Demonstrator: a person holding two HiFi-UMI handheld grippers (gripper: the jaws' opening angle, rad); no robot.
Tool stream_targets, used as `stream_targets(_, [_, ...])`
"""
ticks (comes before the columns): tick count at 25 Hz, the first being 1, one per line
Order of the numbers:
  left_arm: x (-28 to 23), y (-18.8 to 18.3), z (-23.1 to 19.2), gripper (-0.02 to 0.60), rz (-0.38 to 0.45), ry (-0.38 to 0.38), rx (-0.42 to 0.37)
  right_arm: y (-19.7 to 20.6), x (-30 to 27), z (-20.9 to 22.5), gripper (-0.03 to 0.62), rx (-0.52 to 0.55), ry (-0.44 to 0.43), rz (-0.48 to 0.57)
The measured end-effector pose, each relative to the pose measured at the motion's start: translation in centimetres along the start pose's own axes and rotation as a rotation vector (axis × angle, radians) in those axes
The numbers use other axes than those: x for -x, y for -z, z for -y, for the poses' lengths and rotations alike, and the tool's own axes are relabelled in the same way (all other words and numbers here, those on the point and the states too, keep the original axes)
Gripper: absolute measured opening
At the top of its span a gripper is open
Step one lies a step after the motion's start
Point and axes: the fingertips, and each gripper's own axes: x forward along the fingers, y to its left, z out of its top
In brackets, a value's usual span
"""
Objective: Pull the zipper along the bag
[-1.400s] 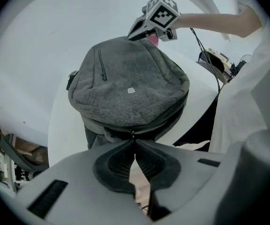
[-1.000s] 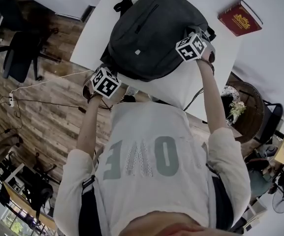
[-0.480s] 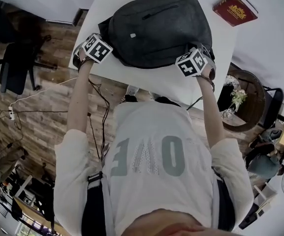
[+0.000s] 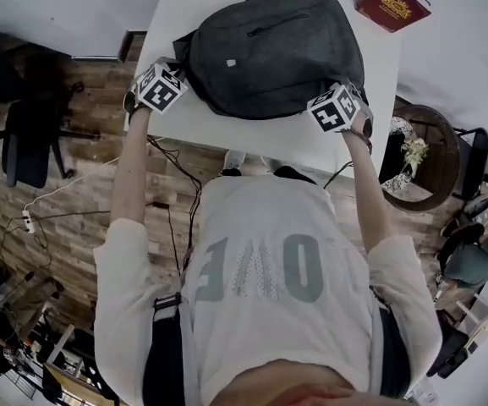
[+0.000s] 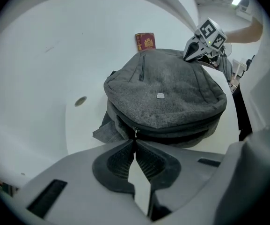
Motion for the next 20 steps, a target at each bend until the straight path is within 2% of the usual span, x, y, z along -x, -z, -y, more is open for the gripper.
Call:
stream_targets(6, [-0.5, -0.3, -0.1, 0.031, 0.045, 0.047, 0.041, 0.0, -0.3, 0.0, 0.025, 0.021, 0.014, -0.020])
stream_targets(9, [-0.2, -0.3, -0.1, 0.029, 0.050, 0.036, 0.045, -0.3, 0.0, 0.0, 0.025, 0.066, 0.020, -0.029])
stream_targets(10, [0.1, -0.3, -0.1, 0.029, 0.052, 0.019, 0.026, -1.0, 0.7, -0.6, 0.025, 0.082, -0.011, -0.001])
stream_targets(11, [0.4, -0.4, 0.0, 0.028, 0.056, -0.003, 0.007, -2.4, 1.7, -1.9, 0.025, 0.084, -0.078, 0.062])
stream_targets(13, [1.1, -0.4, 0.0, 0.028, 0.059, -0.047, -0.024, -6.3, 3.6, -6.6, 0.025, 0.060, -0.283, 0.239])
stream_targets(15, [1.8, -0.5, 0.1, 0.028, 0.051, -0.066, -0.029, -9.0, 3.8, -11.9, 0.025, 0.083, -0.445, 0.319])
stream_targets(16, [2.0, -0.6, 0.3, 0.028, 0.050, -0.061, -0.021, -9.4, 3.1, -13.6, 0.025, 0.126, -0.463, 0.314])
stream_targets(18, [2.5, -1.0, 0.6, 0.028, 0.047, -0.042, -0.012, -9.4, 2.0, -14.8, 0.025, 0.218, -0.409, 0.306])
stream_targets(20, [2.9, -1.0, 0.8, 0.026, 0.025, -0.027, -0.037, -9.4, 1.9, -14.7, 0.025, 0.243, -0.371, 0.341])
